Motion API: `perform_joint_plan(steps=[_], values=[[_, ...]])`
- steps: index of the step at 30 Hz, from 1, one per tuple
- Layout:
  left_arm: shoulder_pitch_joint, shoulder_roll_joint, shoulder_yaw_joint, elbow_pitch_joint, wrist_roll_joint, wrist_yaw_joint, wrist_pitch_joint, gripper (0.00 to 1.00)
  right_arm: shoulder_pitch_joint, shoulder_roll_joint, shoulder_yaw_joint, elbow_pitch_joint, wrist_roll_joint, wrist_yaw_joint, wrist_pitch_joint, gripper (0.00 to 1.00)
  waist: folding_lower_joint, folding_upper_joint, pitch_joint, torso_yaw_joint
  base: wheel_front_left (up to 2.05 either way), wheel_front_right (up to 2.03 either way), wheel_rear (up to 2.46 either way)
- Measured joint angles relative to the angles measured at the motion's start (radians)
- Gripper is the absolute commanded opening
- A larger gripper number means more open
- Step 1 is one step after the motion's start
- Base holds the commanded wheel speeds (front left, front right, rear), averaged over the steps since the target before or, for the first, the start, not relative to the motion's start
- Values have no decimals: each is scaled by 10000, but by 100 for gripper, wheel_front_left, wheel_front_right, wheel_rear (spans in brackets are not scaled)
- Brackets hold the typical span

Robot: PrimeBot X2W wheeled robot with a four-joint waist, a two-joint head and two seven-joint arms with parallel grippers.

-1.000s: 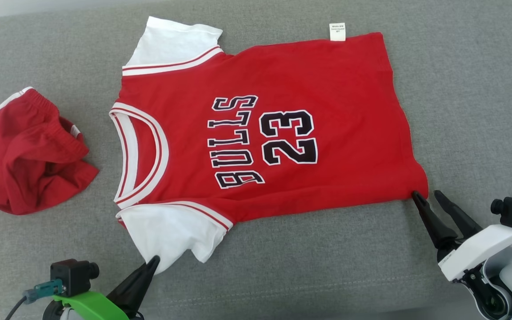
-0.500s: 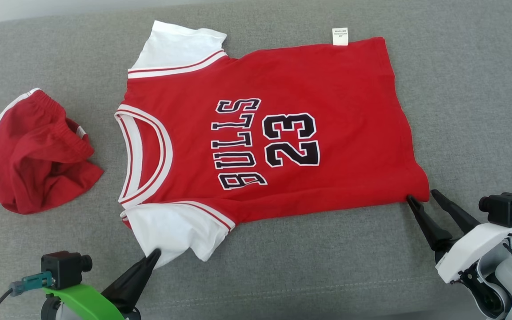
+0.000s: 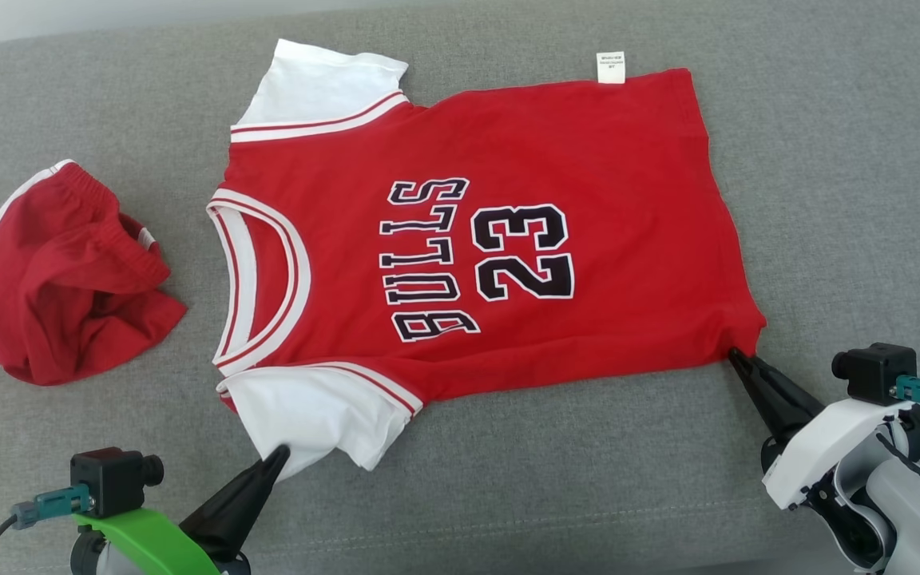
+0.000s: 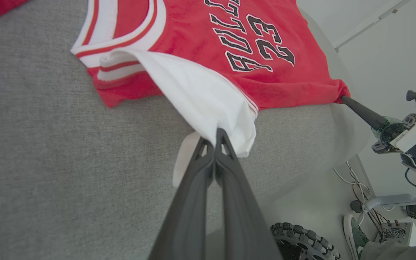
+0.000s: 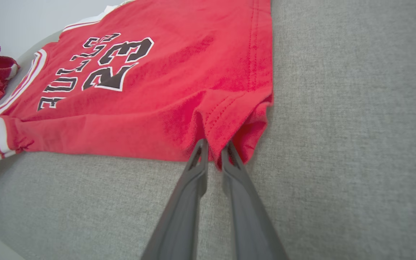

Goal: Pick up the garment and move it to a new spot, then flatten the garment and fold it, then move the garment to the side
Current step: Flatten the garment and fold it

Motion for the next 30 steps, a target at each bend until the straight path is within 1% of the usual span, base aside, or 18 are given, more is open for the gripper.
perform_joint_plan(steps=[4,7,10,14,16,17,18,19,22,23,27,30], values=[[0,10,2,-94,-33,-2,-2,0,-6,17,27,98,-4,0,0,0,0,0,-13,-5,0,0,0],[0,0,71,-330,-274,-2,-58,0,-5,61,42,2,136,0,0,0,0,0,-32,-5,0,0,0],[-2,-77,232,-849,-734,-2,-253,0,24,180,130,-397,696,0,0,0,0,0,-56,-13,0,0,0],[-5,-215,368,-1444,-1377,-2,-368,0,64,288,518,-959,1415,0,0,0,0,0,-84,-47,0,0,0],[-7,-234,431,-1532,-1528,-2,-370,0,87,278,554,-1097,1616,0,0,0,0,0,-90,-62,0,0,0],[-12,-242,585,-1662,-1875,-2,-456,0,155,259,579,-1365,2109,0,19,0,0,0,-100,-96,0,0,0],[-12,-242,585,-1662,-1875,-2,-456,0,155,259,579,-1365,2109,0,19,0,0,0,-100,-96,0,0,0],[-17,-270,658,-1714,-2031,-2,-458,0,196,263,585,-1536,2378,0,48,0,0,0,-103,-114,0,0,0],[-88,-460,988,-1662,-2627,-2,-564,0,232,249,625,-1964,3085,0,211,0,0,0,-101,-177,0,0,0],[-149,-566,1300,-1488,-3024,-2,-639,0,198,188,652,-2217,3317,0,339,0,0,0,-79,-226,0,0,0],[-465,-692,1632,-1012,-3455,-2,-639,0,-81,-54,577,-2408,3741,0,458,0,0,0,27,-331,0,0,0],[-993,-1005,1944,-608,-3764,-2,-677,0,-295,-209,362,-2345,4033,-2,516,0,0,0,162,-373,0,0,0]])
